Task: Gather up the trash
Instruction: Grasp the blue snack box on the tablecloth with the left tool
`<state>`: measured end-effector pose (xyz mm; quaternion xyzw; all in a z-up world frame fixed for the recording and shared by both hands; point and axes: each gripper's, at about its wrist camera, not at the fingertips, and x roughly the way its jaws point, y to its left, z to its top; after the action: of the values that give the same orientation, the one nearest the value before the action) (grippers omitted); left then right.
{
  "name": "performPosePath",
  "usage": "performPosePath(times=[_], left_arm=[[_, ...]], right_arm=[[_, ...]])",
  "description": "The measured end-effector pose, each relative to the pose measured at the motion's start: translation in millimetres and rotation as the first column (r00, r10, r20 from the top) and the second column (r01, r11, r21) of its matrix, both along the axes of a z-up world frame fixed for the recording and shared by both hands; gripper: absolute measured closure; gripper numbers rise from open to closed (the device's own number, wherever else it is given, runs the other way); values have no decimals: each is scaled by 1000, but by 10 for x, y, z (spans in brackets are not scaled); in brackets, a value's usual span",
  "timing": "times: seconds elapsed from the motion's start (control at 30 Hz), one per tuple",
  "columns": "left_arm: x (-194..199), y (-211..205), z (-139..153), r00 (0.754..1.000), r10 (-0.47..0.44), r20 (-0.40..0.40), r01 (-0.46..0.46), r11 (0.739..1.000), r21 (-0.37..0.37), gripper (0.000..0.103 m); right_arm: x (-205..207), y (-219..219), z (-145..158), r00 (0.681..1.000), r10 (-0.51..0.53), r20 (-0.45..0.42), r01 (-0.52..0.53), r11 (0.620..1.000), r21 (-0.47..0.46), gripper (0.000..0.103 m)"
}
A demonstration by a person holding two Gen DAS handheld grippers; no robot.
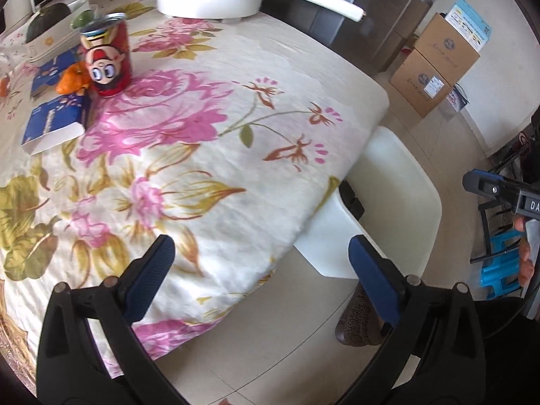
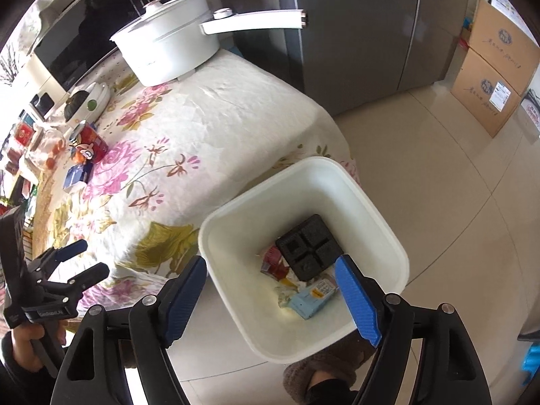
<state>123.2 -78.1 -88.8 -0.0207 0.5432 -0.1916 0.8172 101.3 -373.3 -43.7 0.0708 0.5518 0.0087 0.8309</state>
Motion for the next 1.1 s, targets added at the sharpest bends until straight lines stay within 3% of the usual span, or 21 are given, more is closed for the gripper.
performPosePath(times=[0.17, 0.27, 0.33, 0.47, 0.57, 0.7, 1.0, 1.1], left_arm=[[202, 368, 64, 999, 29, 19, -30, 998, 61, 1], [398, 646, 130, 996, -22, 88, 13, 995, 99, 1], [547, 851, 147, 989, -56, 138, 33, 986, 162, 1], [895, 1189, 88, 984, -102, 144, 65, 968, 243, 1], [1111, 1255, 8, 968, -207, 142, 149, 930, 336, 1], [1369, 1222, -184, 927, -371, 53, 309, 838, 450, 1], [1752, 1150, -465, 856, -511, -77, 489, 753, 442, 1], [1830, 1209, -489, 861, -501, -83, 492, 783, 381, 1]], right_arm=[[117, 309, 12, 999, 37, 1, -37, 999, 5, 23], [184, 494, -14, 998, 61, -6, -61, 998, -6, 22], [245, 619, -34, 997, 76, -13, -76, 997, -14, 22], [404, 854, -44, 995, 101, -16, -101, 995, -1, 22], [502, 1020, -39, 992, 129, -12, -129, 992, 2, 22], [613, 1125, -111, 988, 147, -40, -145, 988, 59, 22], [778, 1124, -331, 981, 149, -127, -138, 986, 93, 22], [812, 1095, -375, 979, 143, -147, -126, 985, 117, 22]])
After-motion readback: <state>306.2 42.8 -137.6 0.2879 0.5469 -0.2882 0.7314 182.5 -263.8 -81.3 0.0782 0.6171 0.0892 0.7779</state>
